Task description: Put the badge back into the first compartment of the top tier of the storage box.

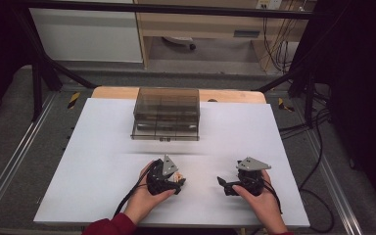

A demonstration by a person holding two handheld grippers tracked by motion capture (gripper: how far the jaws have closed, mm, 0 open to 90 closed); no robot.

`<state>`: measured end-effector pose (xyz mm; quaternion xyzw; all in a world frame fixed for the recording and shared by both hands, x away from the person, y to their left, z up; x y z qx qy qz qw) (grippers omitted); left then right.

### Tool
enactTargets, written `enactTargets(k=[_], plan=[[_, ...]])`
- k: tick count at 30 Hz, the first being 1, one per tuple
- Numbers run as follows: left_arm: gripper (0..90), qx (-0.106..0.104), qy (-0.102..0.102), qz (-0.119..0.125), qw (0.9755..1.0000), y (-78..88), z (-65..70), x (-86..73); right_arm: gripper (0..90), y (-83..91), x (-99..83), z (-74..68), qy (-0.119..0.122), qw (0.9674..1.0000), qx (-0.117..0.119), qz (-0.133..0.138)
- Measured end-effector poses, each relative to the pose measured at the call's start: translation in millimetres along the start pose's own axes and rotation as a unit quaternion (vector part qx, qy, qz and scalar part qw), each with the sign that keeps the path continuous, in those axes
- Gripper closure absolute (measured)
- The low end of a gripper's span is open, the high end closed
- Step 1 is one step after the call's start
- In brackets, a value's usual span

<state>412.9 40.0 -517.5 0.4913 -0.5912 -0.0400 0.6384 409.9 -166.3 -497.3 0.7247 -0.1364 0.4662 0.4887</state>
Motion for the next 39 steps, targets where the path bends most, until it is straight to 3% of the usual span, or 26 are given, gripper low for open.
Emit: enactTargets(k=[5,10,17,23,28,31,39], plan=[[31.8,-0.010,0.002,0.004,0.9999,0.3,2.8,0.7,3.0,-0.2,-0.5,-0.4,-0.002,1.0000,0.002,-0.002],[47.0,-0.032,0.006,0.010,0.9994,1.7,8.4,0.8,3.0,-0.1,-0.7,-0.6,-0.003,1.0000,0.002,-0.003],[59.1,-0.040,-0.003,0.015,0.9991,3.2,12.9,1.4,3.0,-0.2,-0.9,-0.6,-0.004,1.0000,0.002,-0.003],[61.6,-0.040,-0.006,0.013,0.9991,4.1,13.4,1.6,3.0,0.6,-0.3,-0.4,-0.005,1.0000,0.003,0.000],[63.6,-0.037,-0.022,0.014,0.9990,6.0,13.0,2.4,3.0,1.0,0.2,-0.3,-0.004,1.0000,0.003,0.001],[69.9,-0.042,-0.020,0.020,0.9987,9.0,12.6,4.4,3.0,1.1,0.3,-0.4,-0.005,1.0000,0.003,0.001],[76.8,-0.044,-0.019,0.023,0.9986,13.7,9.9,5.7,3.0,1.2,0.9,-1.7,-0.005,1.0000,0.006,0.002]])
Point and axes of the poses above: each handheld gripper's, and its own axes: y roughly backward along the jaws, x roughly out of its top, z roughly to its right, the point moved 9 cm from there along -y, roughly forward along the jaws, and after that the axes turned 7 degrees about -y, right-handed, at the moved point
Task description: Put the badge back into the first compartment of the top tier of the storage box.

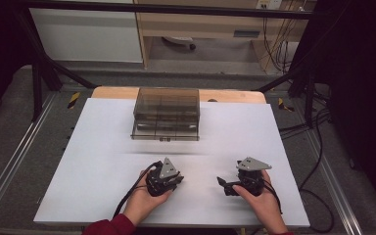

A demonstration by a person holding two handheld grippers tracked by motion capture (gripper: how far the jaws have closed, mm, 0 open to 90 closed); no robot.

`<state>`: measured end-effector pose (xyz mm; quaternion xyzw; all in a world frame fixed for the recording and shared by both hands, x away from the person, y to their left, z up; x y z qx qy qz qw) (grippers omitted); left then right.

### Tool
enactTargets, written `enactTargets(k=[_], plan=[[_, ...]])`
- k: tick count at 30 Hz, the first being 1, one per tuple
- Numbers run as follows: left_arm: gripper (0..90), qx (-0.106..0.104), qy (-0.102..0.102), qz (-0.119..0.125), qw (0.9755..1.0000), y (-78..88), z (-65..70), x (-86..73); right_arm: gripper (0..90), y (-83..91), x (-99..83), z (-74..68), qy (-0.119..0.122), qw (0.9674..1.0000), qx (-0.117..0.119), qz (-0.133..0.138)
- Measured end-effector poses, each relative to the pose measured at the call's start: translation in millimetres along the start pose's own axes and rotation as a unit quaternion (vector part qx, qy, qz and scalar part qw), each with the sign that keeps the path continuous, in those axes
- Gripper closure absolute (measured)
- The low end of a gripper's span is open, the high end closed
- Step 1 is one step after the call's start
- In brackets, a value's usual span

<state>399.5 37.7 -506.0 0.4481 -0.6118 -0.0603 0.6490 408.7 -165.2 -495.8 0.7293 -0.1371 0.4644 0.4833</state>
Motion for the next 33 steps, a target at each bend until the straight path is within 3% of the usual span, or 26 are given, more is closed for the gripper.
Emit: enactTargets(k=[14,27,30,33], plan=[[81.5,0.002,0.012,0.006,0.9999,6.0,-8.9,-2.0,3.0,0.5,0.2,-2.2,0.002,1.0000,0.003,-0.001],[78.8,0.011,0.005,-0.001,0.9999,1.1,-10.5,-6.5,3.0,-0.3,-0.5,-1.5,0.002,1.0000,0.003,-0.002],[77.3,0.021,-0.001,-0.009,0.9997,-1.7,-12.7,-11.9,3.0,-0.3,-0.5,-1.6,0.002,1.0000,0.003,-0.002],[76.7,0.016,0.008,-0.006,0.9998,-2.8,-14.6,-14.0,3.1,-0.3,-0.5,-2.0,0.001,1.0000,0.003,-0.002]])
Point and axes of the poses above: each handheld gripper's, and its own axes: y roughly backward along the jaws, x roughly out of its top, z roughly to its right, the point moved 9 cm from there along -y, roughly forward along the jaws, and after that the axes turned 7 degrees about -y, right-handed, at the moved point
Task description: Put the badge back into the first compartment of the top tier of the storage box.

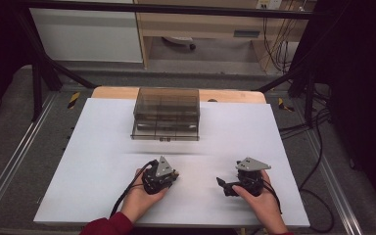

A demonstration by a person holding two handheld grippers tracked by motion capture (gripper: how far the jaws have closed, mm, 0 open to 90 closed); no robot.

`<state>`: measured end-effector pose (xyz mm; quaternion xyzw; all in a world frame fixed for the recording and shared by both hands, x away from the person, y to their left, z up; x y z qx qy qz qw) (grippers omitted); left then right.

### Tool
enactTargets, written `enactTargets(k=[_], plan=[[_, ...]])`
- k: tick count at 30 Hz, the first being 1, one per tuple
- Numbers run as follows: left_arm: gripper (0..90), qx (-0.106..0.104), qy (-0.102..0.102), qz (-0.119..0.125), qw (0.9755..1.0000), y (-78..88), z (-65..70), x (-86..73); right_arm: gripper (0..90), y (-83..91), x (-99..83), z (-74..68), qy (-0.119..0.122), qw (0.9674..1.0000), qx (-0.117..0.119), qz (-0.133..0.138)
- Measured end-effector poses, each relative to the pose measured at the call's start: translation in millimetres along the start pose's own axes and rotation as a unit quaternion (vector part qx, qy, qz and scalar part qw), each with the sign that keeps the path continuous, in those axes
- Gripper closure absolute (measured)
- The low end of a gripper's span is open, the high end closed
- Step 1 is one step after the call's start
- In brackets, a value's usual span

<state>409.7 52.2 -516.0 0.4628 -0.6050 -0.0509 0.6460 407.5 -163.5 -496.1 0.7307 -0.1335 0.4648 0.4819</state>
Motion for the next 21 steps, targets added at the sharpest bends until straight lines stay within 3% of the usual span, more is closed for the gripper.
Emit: enactTargets(k=[7,13,21], plan=[[80.4,-0.003,-0.004,-0.001,1.0000,0.3,2.8,0.9,3.1,0.2,0.0,0.3,0.001,1.0000,0.001,0.000],[80.5,-0.007,0.005,0.005,1.0000,3.4,1.3,0.1,3.1,1.3,0.4,1.1,-0.001,1.0000,0.000,0.002],[80.5,0.005,0.016,0.027,0.9995,17.6,-11.3,4.5,2.5,1.9,1.5,1.0,0.004,1.0000,0.000,0.008]])
Point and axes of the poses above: each handheld gripper's, and its own axes: y roughly backward along the jaws, x roughly out of its top, z roughly to its right, the point moved 9 cm from there along -y, roughly forward along the jaws, and after that the axes turned 7 degrees about -y, right-handed, at the moved point
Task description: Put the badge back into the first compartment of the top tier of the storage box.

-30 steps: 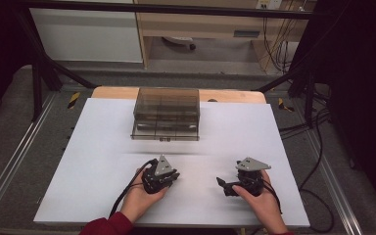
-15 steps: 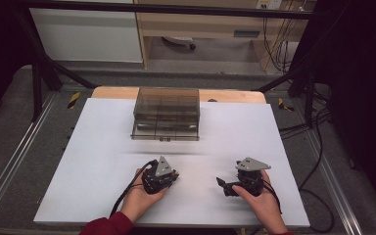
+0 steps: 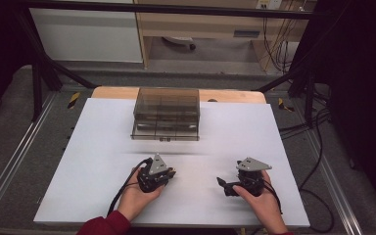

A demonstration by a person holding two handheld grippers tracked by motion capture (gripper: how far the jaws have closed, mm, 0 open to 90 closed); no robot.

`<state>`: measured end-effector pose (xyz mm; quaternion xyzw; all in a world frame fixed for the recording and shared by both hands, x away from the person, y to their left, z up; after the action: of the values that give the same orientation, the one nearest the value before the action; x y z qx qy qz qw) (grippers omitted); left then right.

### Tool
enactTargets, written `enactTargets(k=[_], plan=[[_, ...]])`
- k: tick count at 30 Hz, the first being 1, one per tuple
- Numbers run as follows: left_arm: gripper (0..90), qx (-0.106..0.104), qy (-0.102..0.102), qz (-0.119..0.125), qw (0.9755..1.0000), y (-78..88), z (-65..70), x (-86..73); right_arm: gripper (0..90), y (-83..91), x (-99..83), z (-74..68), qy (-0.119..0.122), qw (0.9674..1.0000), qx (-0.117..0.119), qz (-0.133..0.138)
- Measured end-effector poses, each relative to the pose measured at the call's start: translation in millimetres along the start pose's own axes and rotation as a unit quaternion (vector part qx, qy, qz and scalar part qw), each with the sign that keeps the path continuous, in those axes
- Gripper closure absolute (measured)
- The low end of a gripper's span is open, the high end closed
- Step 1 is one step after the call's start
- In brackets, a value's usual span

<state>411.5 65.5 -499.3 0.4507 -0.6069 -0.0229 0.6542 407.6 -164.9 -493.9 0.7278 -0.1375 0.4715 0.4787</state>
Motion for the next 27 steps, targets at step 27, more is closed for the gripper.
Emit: enactTargets(k=[27], plan=[[80.5,0.059,0.064,0.079,0.9930,58.7,-58.6,9.9,3.4,0.8,2.6,6.3,0.007,0.9999,-0.011,0.011]])
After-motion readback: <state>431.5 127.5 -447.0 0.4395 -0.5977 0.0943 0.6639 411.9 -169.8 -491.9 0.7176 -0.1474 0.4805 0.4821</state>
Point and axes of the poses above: each handheld gripper's, and its own axes: y roughly backward along the jaws, x roughly out of its top, z roughly to its right, the point moved 9 cm from there along -y, roughly forward along the jaws, and after that the axes turned 7 degrees about -y, right-handed, at the moved point
